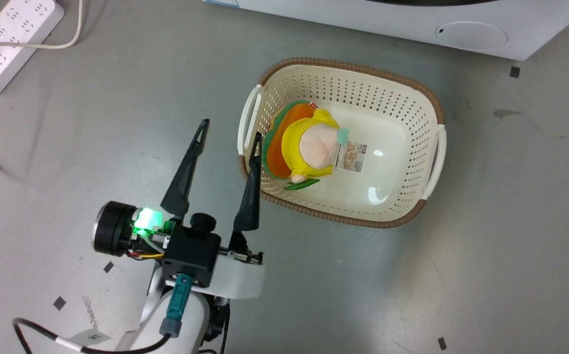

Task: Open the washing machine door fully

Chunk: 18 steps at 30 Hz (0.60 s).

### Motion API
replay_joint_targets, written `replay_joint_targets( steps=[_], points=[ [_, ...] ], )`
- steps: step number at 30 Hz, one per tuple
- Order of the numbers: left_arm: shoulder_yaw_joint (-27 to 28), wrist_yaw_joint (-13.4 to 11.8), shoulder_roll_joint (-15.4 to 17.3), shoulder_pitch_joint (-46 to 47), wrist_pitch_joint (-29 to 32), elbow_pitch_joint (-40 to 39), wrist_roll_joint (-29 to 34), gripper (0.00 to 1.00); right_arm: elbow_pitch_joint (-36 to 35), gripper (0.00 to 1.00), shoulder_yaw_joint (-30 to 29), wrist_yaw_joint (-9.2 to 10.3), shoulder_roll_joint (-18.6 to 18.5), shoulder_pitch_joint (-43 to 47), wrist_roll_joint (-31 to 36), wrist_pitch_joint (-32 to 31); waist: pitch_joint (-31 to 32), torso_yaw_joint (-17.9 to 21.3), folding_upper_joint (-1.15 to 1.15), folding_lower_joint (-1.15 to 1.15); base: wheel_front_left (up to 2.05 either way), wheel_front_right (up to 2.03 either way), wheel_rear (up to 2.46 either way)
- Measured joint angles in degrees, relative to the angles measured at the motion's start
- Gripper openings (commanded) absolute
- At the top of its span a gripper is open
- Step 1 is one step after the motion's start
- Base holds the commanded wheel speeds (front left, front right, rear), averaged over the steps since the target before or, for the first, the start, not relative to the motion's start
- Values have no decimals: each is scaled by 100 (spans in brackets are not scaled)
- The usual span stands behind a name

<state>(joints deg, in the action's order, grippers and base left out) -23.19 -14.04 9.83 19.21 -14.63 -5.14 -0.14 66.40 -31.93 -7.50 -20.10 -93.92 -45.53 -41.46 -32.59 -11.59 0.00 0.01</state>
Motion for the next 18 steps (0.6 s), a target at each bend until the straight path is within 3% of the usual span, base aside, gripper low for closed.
replay_joint_targets(
  steps=[8,10,13,14,18],
  points=[
    [-34,-15,8,18,-5,29,-3,100,179,0,-1,9,-113,53,8,-456,191,-42,0,0,0,0,0],
    [-32,-15,13,18,-5,56,-5,100,-199,0,288,31,-90,259,15,-884,292,-42,0,0,0,0,0],
    [-20,-16,37,-23,-7,159,-56,100,-168,0,45,12,18,905,-131,-531,505,-27,0,-1,0,0,0],
    [-15,-15,42,-83,-7,200,-79,100,-212,0,55,13,103,1355,-130,-563,678,-9,0,-1,0,0,0],
    [-10,-13,45,-212,-7,233,-108,100,-457,0,167,13,214,1741,-181,-935,941,22,0,-1,0,0,0]
  ],
)
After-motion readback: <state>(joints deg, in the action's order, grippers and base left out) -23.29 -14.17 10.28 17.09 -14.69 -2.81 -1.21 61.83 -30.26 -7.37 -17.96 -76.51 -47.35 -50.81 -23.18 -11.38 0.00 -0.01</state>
